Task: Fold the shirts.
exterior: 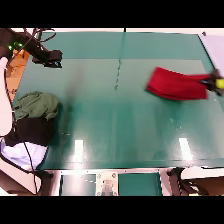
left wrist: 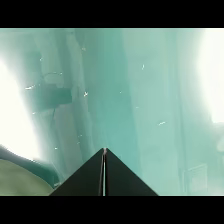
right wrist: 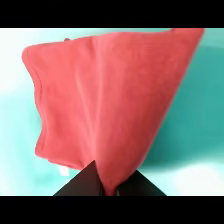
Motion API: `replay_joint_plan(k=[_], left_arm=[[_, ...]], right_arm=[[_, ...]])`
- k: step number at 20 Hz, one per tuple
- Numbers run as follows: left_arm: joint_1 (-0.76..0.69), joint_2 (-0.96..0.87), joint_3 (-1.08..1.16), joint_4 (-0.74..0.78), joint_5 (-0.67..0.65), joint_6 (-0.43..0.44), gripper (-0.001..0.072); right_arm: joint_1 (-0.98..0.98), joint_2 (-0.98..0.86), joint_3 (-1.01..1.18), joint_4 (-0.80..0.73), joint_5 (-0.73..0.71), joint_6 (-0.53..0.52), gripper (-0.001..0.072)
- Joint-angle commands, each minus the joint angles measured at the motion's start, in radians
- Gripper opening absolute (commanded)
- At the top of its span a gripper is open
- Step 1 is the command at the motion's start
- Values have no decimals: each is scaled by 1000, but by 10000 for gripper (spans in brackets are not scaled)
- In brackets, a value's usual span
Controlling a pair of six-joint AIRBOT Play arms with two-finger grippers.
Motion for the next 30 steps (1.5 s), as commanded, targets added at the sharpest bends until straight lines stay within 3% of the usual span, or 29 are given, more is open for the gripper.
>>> replay_joint_plan(k=[1,8,13,16,17,20,21,24,25,28,30], left_arm=[[0,0,1,0,3,0,28],[-1,0,1,-4,3,0,28],[-1,0,1,-4,2,0,28],[-1,0,1,-5,1,0,29],[-1,0,1,-5,0,0,28],[-1,0,1,-5,-16,0,29],[-1,0,1,-5,-23,0,29],[-1,1,1,-5,-28,2,29],[-1,1,1,-5,-27,13,28],[-1,5,1,-4,-24,34,28],[-3,28,-11,-4,-21,39,27]], right_arm=[[-319,92,-115,-26,-5,7,11],[-724,212,-425,-45,-94,-23,11],[-805,362,-720,-41,-325,-18,12],[-805,378,-776,-42,-325,-18,14],[-805,378,-776,-45,-306,-18,53],[-818,378,-736,-99,-224,-17,292],[-832,378,-701,-146,-165,-10,309],[-869,378,-520,-407,66,175,304],[-868,378,-447,-484,144,239,232],[-771,379,-317,-418,199,258,36],[-592,378,-284,-346,140,237,13]])
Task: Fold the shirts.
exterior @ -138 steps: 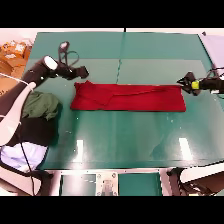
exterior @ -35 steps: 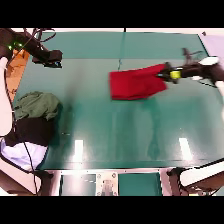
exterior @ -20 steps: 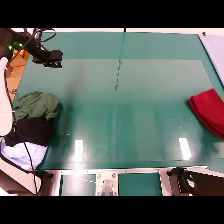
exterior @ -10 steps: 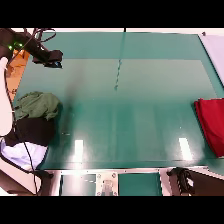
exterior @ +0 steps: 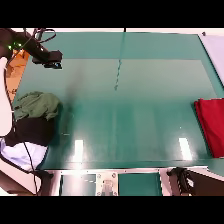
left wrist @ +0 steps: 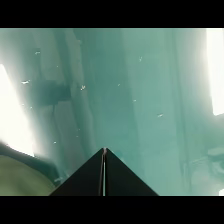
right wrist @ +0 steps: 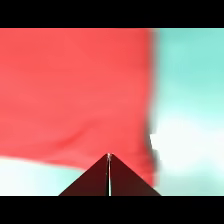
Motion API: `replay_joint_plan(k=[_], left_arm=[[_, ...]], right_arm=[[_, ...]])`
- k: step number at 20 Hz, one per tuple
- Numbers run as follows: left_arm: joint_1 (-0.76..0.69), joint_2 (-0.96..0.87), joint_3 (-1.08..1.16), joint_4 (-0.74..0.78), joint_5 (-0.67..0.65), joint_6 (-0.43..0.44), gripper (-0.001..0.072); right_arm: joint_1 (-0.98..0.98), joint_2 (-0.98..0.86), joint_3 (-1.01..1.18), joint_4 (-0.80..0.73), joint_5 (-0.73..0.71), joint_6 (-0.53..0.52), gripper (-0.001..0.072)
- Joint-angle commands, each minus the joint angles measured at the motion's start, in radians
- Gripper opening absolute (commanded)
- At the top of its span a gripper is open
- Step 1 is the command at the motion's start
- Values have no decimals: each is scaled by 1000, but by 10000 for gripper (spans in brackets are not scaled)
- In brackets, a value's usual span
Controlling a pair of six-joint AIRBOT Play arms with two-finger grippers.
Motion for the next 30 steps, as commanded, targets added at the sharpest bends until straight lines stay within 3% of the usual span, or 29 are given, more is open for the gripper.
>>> replay_joint_plan(k=[1,6,11,16,30], left_arm=[[-2,44,-41,3,12,23,27],[-2,246,-369,2,74,17,27],[-47,532,-810,28,229,-69,27],[-102,599,-943,49,307,-153,27],[-102,599,-943,50,349,-155,29]], right_arm=[[262,-1,99,36,-14,-5,13],[851,-60,189,25,-76,-74,13],[1217,-238,323,17,-71,-138,12],[1395,-335,357,12,-60,-213,13],[1446,-335,356,13,-51,-225,13]])
